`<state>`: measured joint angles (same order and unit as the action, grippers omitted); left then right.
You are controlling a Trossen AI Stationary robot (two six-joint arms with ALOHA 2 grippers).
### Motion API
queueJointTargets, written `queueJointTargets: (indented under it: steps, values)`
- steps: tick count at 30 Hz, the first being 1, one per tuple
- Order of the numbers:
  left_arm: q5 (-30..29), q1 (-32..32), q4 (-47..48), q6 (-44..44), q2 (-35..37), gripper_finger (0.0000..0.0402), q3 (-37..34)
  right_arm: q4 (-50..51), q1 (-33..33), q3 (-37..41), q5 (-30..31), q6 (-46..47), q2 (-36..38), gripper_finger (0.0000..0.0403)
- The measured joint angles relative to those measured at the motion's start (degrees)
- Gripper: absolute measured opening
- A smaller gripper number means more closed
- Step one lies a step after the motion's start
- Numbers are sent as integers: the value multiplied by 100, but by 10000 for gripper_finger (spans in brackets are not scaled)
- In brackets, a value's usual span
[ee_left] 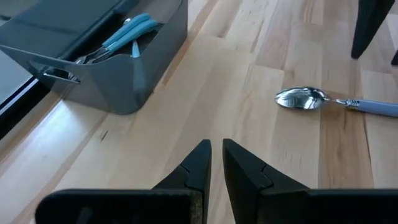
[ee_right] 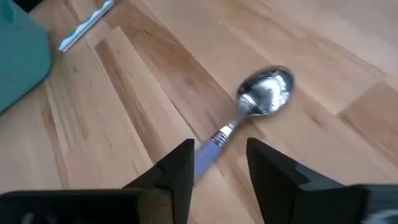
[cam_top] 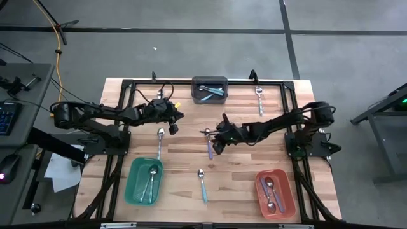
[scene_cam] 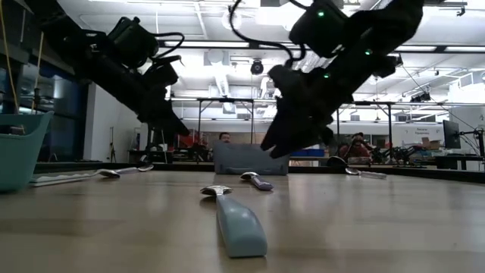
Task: Sort silverware by color (type)
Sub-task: Put the purple spoon into the orange bin
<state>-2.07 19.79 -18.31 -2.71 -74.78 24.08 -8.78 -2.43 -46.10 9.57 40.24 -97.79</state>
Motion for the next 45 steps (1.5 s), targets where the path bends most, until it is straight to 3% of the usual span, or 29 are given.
queueJointTargets:
  steps: [4,9,15,22,45]
  values:
    - [-7,0,-54,-10,-24,35,0,498,-33,-563,175,140,-402,135]
    - [-9,0,-53,-46,-24,35,-7,1938,-21,-1461,572,530,-913,136]
    - [-9,0,-149,-53,-24,35,-180,2455,3,-2139,642,642,-1358,136]
    - [-9,0,-142,-53,-24,35,-188,2761,110,-2265,653,1043,-1485,136]
    - [-9,0,-133,-34,-24,35,-188,2785,161,-2286,447,979,-1478,136]
